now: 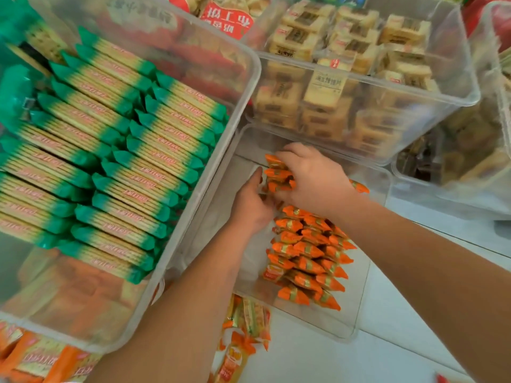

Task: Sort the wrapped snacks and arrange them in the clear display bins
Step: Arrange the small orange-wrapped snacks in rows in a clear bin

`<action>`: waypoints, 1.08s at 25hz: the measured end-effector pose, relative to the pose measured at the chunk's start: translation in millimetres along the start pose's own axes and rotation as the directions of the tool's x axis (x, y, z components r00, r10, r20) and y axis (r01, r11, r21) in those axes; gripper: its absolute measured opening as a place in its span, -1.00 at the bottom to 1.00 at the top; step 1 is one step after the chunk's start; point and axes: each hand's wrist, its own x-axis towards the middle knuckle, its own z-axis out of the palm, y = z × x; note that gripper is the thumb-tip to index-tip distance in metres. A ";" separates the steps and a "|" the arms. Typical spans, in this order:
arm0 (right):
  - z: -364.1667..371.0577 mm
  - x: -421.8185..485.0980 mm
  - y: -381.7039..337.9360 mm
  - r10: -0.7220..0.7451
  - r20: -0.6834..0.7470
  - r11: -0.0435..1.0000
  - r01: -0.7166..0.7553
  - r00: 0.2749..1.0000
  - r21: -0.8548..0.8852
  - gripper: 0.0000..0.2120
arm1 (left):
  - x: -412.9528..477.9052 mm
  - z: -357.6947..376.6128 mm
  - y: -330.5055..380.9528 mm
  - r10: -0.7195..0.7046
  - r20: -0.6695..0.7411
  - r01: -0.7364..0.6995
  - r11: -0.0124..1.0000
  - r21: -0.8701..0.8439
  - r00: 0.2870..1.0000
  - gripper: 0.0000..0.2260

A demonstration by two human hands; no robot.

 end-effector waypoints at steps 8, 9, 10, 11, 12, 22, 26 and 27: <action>-3.0 -93.0 12.6 0.171 -0.319 0.951 -0.071 0.932 0.301 -0.71 | 15.5 4.0 7.9 0.075 0.082 -0.071 0.997 -0.043 0.994 -0.63; -0.4 -101.0 10.7 0.196 -0.316 0.939 -0.084 0.928 0.335 -0.71 | 12.7 2.0 6.7 0.061 0.075 -0.060 0.998 -0.018 0.995 -0.60; 0.2 -110.5 6.3 0.221 -0.307 0.924 -0.098 0.926 0.369 -0.72 | 7.4 -1.3 6.2 0.039 0.054 -0.039 0.999 0.012 0.998 -0.56; 1.5 -119.3 1.7 0.240 -0.304 0.912 -0.107 0.922 0.397 -0.72 | 1.5 -5.2 5.9 -0.004 0.020 0.003 0.999 0.051 1.000 -0.51; 2.9 -128.7 -4.2 0.259 -0.302 0.901 -0.117 0.918 0.417 -0.72 | -6.2 -9.4 5.6 -0.035 -0.011 0.036 0.997 0.069 0.999 -0.50; 77.5 -270.9 -129.1 0.231 0.033 0.801 -0.209 0.972 0.561 -0.76 | -250.9 -66.3 -45.7 0.136 -0.174 -0.140 0.990 -0.011 0.975 -0.83; 136.4 -275.6 -136.9 0.299 0.147 0.825 -0.333 0.943 0.456 -0.67 | -275.0 -46.8 -110.8 0.048 -0.020 -0.041 0.964 0.264 0.999 -0.88; 144.7 -272.0 -134.1 0.318 0.165 0.825 -0.358 0.934 0.438 -0.64 | -270.9 -38.4 -114.8 0.072 0.009 -0.071 0.941 0.331 0.997 -0.85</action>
